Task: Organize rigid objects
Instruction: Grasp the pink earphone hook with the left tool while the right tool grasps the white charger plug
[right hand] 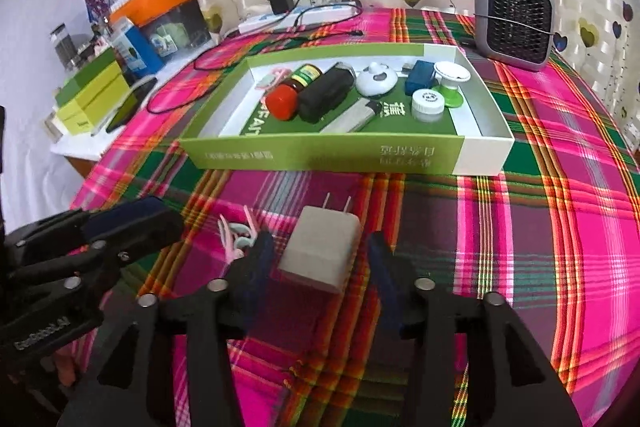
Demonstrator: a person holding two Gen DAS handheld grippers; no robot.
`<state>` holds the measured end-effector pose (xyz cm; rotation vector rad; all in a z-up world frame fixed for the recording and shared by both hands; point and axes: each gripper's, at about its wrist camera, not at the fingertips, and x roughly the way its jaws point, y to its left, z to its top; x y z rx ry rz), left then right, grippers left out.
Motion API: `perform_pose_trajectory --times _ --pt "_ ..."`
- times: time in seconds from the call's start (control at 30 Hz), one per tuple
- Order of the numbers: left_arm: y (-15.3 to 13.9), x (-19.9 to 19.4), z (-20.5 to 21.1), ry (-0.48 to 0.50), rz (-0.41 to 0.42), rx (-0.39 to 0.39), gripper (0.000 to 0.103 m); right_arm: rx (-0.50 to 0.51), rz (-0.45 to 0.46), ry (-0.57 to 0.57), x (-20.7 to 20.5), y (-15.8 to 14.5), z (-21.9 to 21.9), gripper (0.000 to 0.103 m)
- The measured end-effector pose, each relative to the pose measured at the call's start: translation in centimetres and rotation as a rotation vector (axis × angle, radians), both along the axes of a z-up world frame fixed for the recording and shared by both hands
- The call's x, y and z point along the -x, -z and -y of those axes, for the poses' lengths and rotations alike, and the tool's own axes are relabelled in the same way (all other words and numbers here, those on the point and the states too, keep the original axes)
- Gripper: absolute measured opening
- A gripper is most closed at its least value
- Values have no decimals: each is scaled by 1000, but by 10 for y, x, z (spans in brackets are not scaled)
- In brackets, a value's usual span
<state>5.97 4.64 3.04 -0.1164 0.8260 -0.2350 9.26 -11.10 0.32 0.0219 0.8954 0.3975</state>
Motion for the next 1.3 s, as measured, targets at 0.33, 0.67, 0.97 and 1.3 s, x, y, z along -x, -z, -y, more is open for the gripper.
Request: perform_pose_trajectory --times 0.33,0.67,0.97,1.3 --pt "2 1 8 15 -17 -5 29 84 37 2 4 2 -3 51" --pt "4 0 28 38 -41 -19 29 86 41 -13 8 3 5 35" --pt "8 -6 44 -12 -78 -51 30 54 36 13 8 2 24 35" --pt "13 -15 55 -99 -136 -78 31 -12 17 31 5 2 46 35"
